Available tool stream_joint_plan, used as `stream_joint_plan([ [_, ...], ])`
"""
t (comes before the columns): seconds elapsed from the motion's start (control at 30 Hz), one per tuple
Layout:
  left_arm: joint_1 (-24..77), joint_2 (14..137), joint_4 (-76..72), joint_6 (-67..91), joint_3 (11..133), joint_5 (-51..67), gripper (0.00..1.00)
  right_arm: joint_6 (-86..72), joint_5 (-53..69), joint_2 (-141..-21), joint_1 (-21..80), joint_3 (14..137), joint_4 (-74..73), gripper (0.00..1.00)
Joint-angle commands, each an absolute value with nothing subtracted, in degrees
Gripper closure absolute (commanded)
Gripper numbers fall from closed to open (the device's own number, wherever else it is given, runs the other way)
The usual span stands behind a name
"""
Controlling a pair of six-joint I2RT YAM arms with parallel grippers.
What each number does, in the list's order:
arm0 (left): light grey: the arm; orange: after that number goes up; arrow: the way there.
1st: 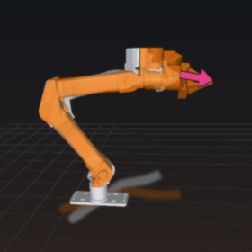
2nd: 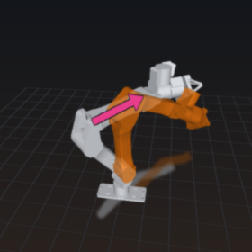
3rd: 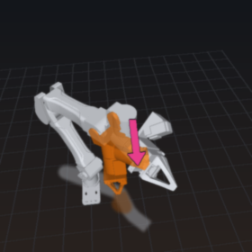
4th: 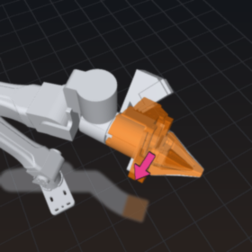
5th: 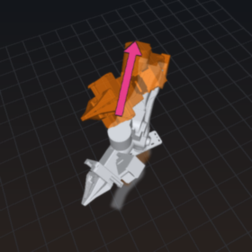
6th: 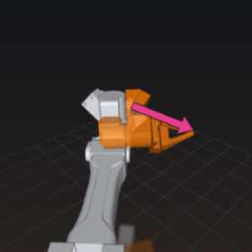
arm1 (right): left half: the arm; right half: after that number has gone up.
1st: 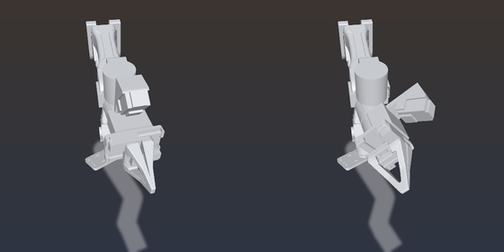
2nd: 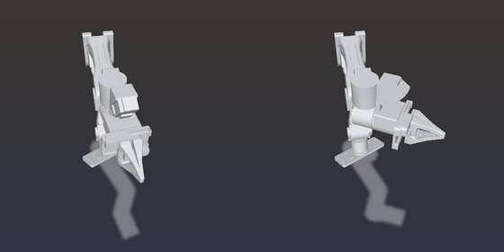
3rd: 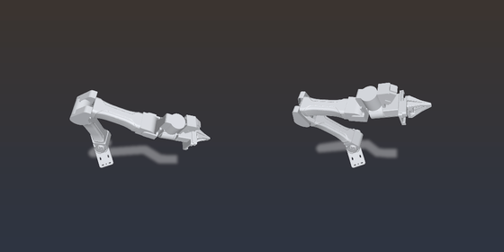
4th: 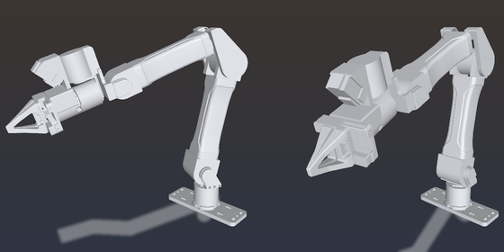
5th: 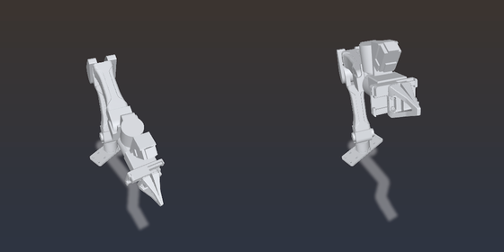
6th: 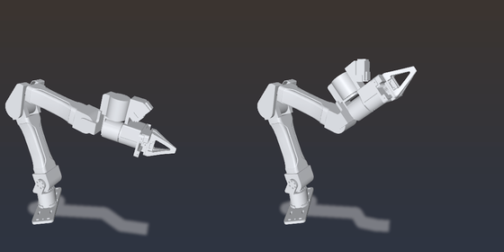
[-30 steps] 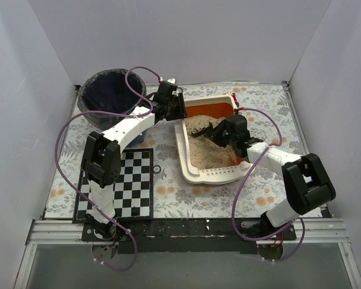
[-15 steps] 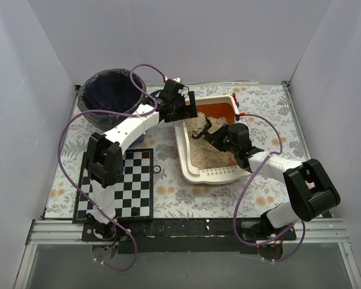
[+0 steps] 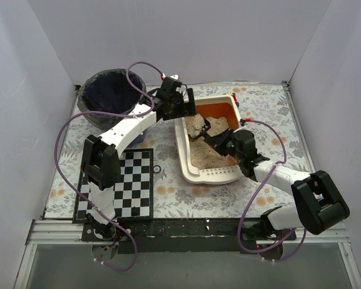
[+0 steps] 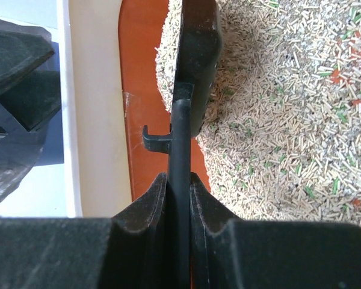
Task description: Clean the litter box
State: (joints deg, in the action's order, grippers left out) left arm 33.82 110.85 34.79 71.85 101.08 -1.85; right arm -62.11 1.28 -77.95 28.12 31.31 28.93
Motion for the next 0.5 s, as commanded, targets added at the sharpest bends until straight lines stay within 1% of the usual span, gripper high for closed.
stream_joint_plan([
  [0.0, 33.75, 103.19, 34.10, 72.24, 100.81, -3.34, 0.02, -71.28, -2.80, -76.21, 26.46, 27.86, 24.00, 0.99],
  [0.23, 33.75, 99.58, 31.73, 73.39, 95.90, -1.94, 0.02, -70.93, -8.52, -69.09, 25.66, 26.02, 20.57, 0.99],
  [0.47, 33.66, 96.25, 29.36, 73.83, 91.24, -0.88, 0.02, -70.75, -6.50, -61.80, 25.31, 23.65, 21.00, 0.99],
])
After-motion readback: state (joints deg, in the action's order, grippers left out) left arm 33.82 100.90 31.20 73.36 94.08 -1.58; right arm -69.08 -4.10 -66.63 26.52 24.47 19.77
